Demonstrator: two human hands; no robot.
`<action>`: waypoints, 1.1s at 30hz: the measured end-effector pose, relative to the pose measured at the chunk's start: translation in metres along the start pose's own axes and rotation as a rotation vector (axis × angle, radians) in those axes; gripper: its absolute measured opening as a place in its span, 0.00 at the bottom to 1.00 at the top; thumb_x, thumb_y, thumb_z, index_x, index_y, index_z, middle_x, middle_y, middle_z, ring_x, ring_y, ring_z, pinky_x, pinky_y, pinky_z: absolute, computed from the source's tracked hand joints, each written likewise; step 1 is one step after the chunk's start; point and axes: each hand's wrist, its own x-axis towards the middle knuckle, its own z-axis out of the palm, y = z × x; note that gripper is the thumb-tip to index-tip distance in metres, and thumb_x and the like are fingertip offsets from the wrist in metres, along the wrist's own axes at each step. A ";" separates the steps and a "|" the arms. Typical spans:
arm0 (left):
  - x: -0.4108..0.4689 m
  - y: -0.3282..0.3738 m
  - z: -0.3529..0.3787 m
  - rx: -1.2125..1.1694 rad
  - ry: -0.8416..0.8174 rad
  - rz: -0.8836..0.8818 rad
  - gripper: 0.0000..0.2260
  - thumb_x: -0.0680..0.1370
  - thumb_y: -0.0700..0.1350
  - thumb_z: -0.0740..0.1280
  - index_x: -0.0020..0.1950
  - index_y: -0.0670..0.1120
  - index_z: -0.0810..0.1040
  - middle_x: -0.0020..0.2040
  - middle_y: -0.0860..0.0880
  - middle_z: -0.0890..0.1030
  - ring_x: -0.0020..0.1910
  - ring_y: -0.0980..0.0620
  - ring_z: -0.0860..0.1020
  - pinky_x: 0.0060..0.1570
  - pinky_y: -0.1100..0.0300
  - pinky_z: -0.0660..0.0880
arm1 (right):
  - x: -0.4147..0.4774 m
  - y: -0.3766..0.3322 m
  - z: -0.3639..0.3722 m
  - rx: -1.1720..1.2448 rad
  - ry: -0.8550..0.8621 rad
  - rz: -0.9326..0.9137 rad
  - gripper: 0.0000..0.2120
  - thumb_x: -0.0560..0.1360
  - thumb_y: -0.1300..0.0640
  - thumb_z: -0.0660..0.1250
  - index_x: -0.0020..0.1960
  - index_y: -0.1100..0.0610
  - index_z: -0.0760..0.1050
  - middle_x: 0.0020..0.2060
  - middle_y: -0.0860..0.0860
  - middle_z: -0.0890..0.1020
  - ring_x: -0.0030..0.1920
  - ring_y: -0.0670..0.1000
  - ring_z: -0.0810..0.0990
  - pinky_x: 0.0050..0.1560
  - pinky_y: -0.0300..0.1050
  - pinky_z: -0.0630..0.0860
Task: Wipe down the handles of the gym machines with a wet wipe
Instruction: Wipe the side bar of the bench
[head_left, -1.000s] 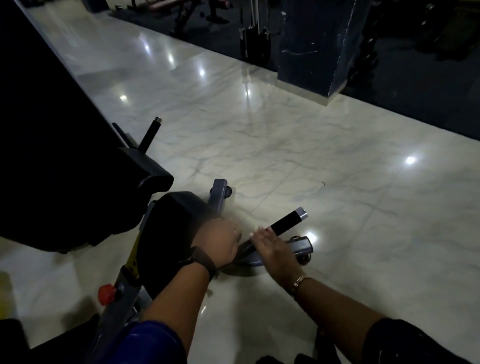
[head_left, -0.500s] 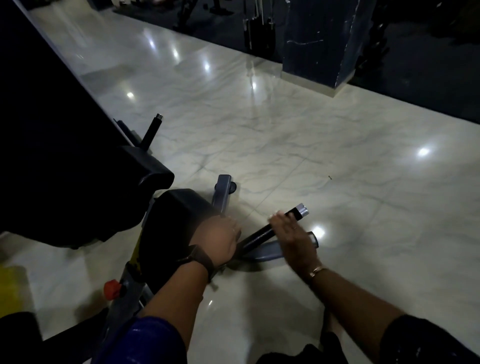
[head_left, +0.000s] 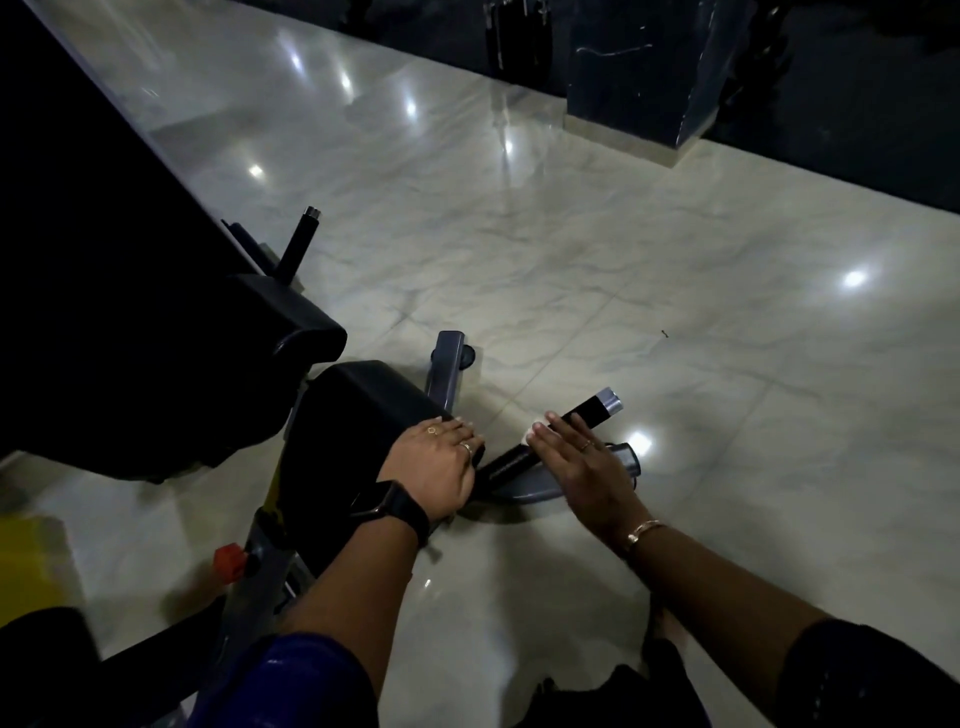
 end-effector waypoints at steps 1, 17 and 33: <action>-0.001 0.000 0.000 0.000 -0.001 -0.002 0.20 0.69 0.49 0.55 0.47 0.50 0.87 0.48 0.52 0.86 0.51 0.54 0.83 0.55 0.60 0.76 | 0.002 -0.014 0.007 0.007 0.008 0.045 0.23 0.71 0.68 0.53 0.60 0.64 0.79 0.58 0.59 0.81 0.61 0.58 0.79 0.69 0.53 0.65; -0.001 0.000 -0.001 0.002 -0.011 -0.015 0.21 0.68 0.49 0.55 0.47 0.49 0.87 0.48 0.50 0.86 0.50 0.52 0.84 0.56 0.58 0.77 | -0.003 0.065 -0.026 -0.097 -0.049 0.033 0.26 0.67 0.78 0.62 0.64 0.65 0.75 0.62 0.61 0.78 0.64 0.61 0.76 0.68 0.54 0.69; -0.001 -0.002 0.002 0.058 0.044 0.028 0.20 0.68 0.49 0.55 0.43 0.49 0.86 0.45 0.51 0.86 0.48 0.52 0.84 0.53 0.60 0.76 | -0.002 -0.030 0.002 0.080 -0.061 0.217 0.29 0.68 0.73 0.50 0.68 0.66 0.71 0.66 0.63 0.74 0.68 0.61 0.71 0.74 0.50 0.56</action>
